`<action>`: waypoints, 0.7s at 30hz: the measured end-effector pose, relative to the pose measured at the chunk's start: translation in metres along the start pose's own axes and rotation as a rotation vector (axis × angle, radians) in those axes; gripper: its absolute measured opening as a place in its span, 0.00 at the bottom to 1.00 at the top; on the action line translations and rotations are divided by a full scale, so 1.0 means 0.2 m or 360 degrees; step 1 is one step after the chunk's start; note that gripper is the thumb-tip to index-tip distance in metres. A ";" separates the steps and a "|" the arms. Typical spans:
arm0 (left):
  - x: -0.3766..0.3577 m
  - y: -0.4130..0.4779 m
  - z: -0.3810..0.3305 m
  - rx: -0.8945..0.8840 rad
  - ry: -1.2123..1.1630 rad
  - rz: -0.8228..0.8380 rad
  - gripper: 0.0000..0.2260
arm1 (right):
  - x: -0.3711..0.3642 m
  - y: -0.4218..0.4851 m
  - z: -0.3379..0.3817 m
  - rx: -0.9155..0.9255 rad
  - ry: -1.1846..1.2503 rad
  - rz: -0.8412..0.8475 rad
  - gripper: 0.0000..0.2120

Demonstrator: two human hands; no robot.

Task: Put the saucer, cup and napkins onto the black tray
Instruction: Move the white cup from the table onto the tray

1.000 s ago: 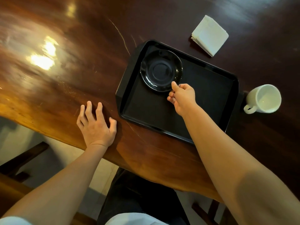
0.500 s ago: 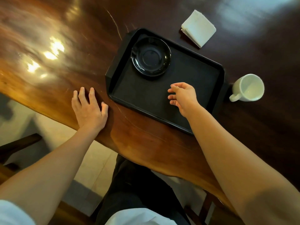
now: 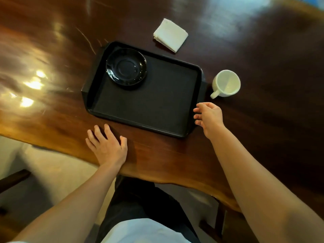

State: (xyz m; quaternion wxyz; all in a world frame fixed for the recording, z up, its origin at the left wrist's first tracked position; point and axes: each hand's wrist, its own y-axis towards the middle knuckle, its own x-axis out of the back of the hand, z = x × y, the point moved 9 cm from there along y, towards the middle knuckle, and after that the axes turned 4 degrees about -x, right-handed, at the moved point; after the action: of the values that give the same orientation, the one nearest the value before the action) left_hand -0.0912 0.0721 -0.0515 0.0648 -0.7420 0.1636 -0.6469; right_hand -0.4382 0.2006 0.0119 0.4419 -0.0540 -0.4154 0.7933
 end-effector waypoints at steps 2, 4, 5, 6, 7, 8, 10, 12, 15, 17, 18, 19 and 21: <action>-0.03 -0.05 -0.07 -0.0018 0.0014 0.0042 0.31 | 0.08 0.00 -0.02 -0.0022 0.0052 -0.0039 0.06; -0.06 -0.10 -0.13 -0.0070 0.0034 0.0077 0.31 | 0.15 0.01 -0.04 -0.0040 0.0099 -0.0082 0.07; -0.08 -0.13 -0.16 -0.0149 0.0065 0.0084 0.30 | 0.18 0.01 -0.05 -0.0049 0.0121 -0.0099 0.07; -0.10 -0.15 -0.19 -0.0255 0.0103 0.0084 0.29 | 0.21 0.02 -0.05 -0.0057 0.0143 -0.0111 0.07; -0.12 -0.17 -0.21 -0.0360 0.0137 0.0081 0.28 | 0.23 0.03 -0.05 -0.0066 0.0160 -0.0121 0.07; -0.14 -0.18 -0.22 -0.0438 0.0162 0.0073 0.27 | 0.25 0.03 -0.05 -0.0075 0.0175 -0.0128 0.06; -0.15 -0.19 -0.21 -0.0509 0.0178 0.0041 0.27 | 0.28 0.05 -0.04 -0.0080 0.0201 -0.0138 0.06; -0.14 -0.18 -0.21 -0.0525 0.0184 -0.0003 0.27 | 0.29 0.07 -0.03 -0.0078 0.0228 -0.0151 0.06; -0.13 -0.18 -0.21 -0.0535 0.0177 -0.0066 0.27 | 0.29 0.10 -0.01 -0.0095 0.0307 -0.0191 0.08; -0.13 -0.18 -0.21 -0.0529 0.0161 -0.0084 0.28 | 0.29 0.13 -0.01 -0.0134 0.0384 -0.0214 0.11; -0.13 -0.18 -0.21 -0.0525 0.0149 -0.0088 0.28 | 0.29 0.14 -0.01 -0.0160 0.0433 -0.0210 0.12; -0.13 -0.18 -0.21 -0.0520 0.0142 -0.0090 0.28 | 0.27 0.15 -0.01 -0.0184 0.0482 -0.0191 0.12; -0.13 -0.17 -0.20 -0.0513 0.0141 -0.0093 0.28 | 0.24 0.16 -0.02 -0.0231 0.0562 -0.0139 0.11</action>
State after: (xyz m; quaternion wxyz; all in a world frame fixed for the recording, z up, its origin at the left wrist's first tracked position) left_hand -0.1283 0.1179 -0.0593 -0.0812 -0.7181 0.2462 -0.6459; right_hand -0.4873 0.2302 -0.0002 0.5369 -0.2059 -0.3896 0.7194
